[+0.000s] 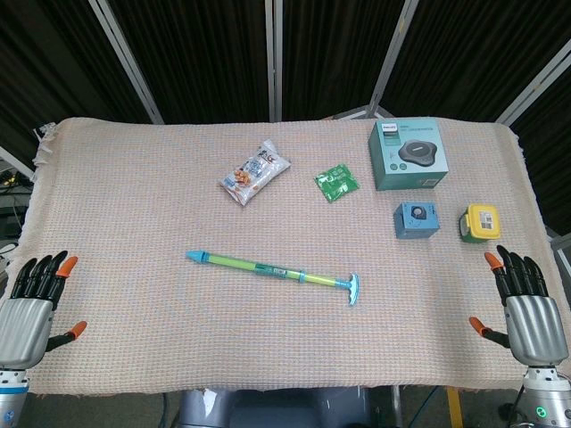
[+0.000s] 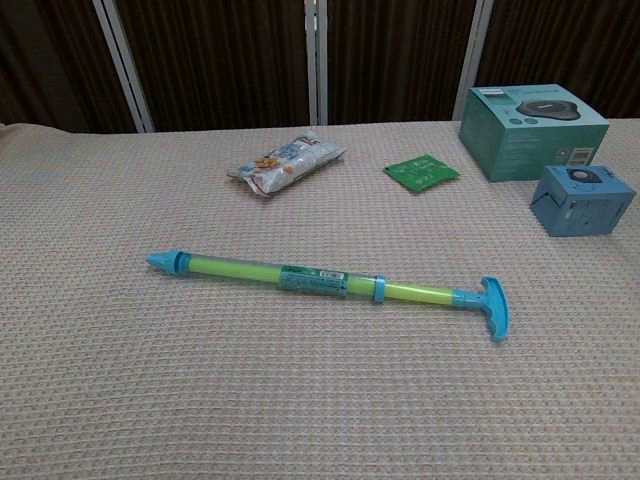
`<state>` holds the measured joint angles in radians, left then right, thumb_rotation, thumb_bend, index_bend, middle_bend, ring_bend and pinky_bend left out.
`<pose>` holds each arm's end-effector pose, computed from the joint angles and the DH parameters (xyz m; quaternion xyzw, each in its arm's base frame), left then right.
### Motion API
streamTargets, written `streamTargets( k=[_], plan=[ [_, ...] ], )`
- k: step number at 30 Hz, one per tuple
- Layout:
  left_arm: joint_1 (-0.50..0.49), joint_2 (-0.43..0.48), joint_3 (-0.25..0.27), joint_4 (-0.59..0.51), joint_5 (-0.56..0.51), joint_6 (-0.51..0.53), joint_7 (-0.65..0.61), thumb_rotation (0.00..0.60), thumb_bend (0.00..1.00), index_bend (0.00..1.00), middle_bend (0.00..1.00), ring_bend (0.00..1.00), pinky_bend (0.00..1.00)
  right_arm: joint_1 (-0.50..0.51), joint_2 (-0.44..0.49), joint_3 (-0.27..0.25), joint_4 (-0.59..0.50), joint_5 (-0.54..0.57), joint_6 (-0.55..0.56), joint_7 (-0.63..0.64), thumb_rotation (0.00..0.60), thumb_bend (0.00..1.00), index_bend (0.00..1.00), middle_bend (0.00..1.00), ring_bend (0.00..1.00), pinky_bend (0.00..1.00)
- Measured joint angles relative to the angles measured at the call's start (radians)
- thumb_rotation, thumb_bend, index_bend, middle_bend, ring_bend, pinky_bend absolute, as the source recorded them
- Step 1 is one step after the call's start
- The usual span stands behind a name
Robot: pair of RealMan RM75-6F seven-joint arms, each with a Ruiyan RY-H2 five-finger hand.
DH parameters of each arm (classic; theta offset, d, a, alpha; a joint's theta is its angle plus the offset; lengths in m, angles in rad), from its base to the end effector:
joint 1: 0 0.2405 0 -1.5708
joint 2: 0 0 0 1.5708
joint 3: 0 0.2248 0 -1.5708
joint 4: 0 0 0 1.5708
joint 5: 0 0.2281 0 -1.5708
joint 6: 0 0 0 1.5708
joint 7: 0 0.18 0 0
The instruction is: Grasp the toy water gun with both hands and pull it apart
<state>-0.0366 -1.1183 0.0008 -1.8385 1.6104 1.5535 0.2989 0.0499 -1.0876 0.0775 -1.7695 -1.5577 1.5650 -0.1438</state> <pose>-0.2310 0.1882 0.1101 -0.6256 -0.3480 -0.3824 0.5842 -0.2487 -0.2095 0.1386 0.5876 -0.3484 0.4166 0.5998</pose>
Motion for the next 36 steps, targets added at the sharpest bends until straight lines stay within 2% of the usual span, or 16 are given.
streamTargets(
  k=[8, 9, 11, 12, 13, 14, 15, 16, 18, 22, 28, 36],
  plan=[
    [-0.003, -0.003, -0.003, -0.005, -0.011, -0.009, 0.002, 0.6, 0.0, 0.0, 0.0, 0.0, 0.0, 0.003, -0.004, -0.003, 0.003, 0.005, -0.015, -0.002, 0.6, 0.0, 0.0, 0.0, 0.0, 0.0],
    [-0.004, -0.004, -0.004, -0.005, -0.013, -0.011, 0.003, 0.6, 0.0, 0.0, 0.0, 0.0, 0.0, 0.005, -0.006, -0.004, 0.004, 0.007, -0.022, -0.004, 0.6, 0.0, 0.0, 0.02, 0.01, 0.0],
    [-0.007, -0.007, -0.006, -0.004, -0.016, -0.017, 0.007, 0.6, 0.0, 0.0, 0.0, 0.0, 0.0, 0.014, -0.01, -0.006, 0.005, 0.015, -0.049, -0.01, 0.6, 0.0, 0.0, 0.25, 0.25, 0.0],
    [-0.01, -0.009, -0.007, -0.002, -0.019, -0.022, 0.009, 0.6, 0.0, 0.0, 0.0, 0.0, 0.0, 0.022, -0.013, -0.005, 0.006, 0.017, -0.065, -0.012, 0.6, 0.0, 0.0, 0.44, 0.47, 0.09],
    [-0.012, -0.012, -0.009, 0.0, -0.025, -0.028, 0.011, 0.6, 0.0, 0.0, 0.0, 0.0, 0.0, 0.038, -0.017, -0.004, 0.007, 0.021, -0.095, -0.016, 0.6, 0.0, 0.0, 0.62, 0.68, 0.29],
    [-0.016, -0.017, -0.012, 0.003, -0.037, -0.037, 0.015, 0.6, 0.0, 0.0, 0.0, 0.0, 0.0, 0.052, -0.02, -0.002, 0.006, 0.027, -0.122, -0.019, 0.6, 0.0, 0.0, 0.7, 0.77, 0.46],
    [-0.02, -0.02, -0.015, 0.006, -0.046, -0.044, 0.018, 0.6, 0.0, 0.0, 0.0, 0.0, 0.0, 0.067, -0.023, 0.001, 0.005, 0.037, -0.153, -0.023, 0.6, 0.0, 0.0, 0.78, 0.85, 0.73],
    [-0.024, -0.025, -0.018, 0.009, -0.057, -0.053, 0.023, 0.6, 0.0, 0.0, 0.0, 0.0, 0.0, 0.089, -0.026, 0.005, 0.003, 0.052, -0.198, -0.028, 0.6, 0.0, 0.01, 0.85, 0.91, 0.9],
    [-0.029, -0.032, -0.022, 0.014, -0.069, -0.064, 0.03, 0.6, 0.0, 0.0, 0.0, 0.0, 0.0, 0.125, -0.033, 0.014, -0.003, 0.078, -0.265, -0.035, 0.6, 0.0, 0.06, 0.92, 0.97, 1.0],
    [-0.043, -0.05, -0.032, 0.026, -0.11, -0.094, 0.049, 0.6, 0.0, 0.0, 0.0, 0.0, 0.0, 0.237, -0.071, 0.048, -0.01, 0.158, -0.423, -0.071, 0.6, 0.0, 0.2, 0.99, 1.0, 1.0],
    [-0.066, -0.073, -0.053, 0.047, -0.171, -0.13, 0.07, 0.6, 0.0, 0.0, 0.0, 0.0, 0.0, 0.42, -0.208, 0.104, 0.024, 0.321, -0.623, -0.141, 0.6, 0.05, 0.33, 1.0, 1.0, 1.0],
    [-0.075, -0.075, -0.059, 0.054, -0.199, -0.136, 0.073, 0.6, 0.0, 0.0, 0.0, 0.0, 0.0, 0.573, -0.387, 0.131, 0.109, 0.548, -0.701, -0.3, 0.6, 0.09, 0.44, 1.0, 1.0, 1.0]
  ],
)
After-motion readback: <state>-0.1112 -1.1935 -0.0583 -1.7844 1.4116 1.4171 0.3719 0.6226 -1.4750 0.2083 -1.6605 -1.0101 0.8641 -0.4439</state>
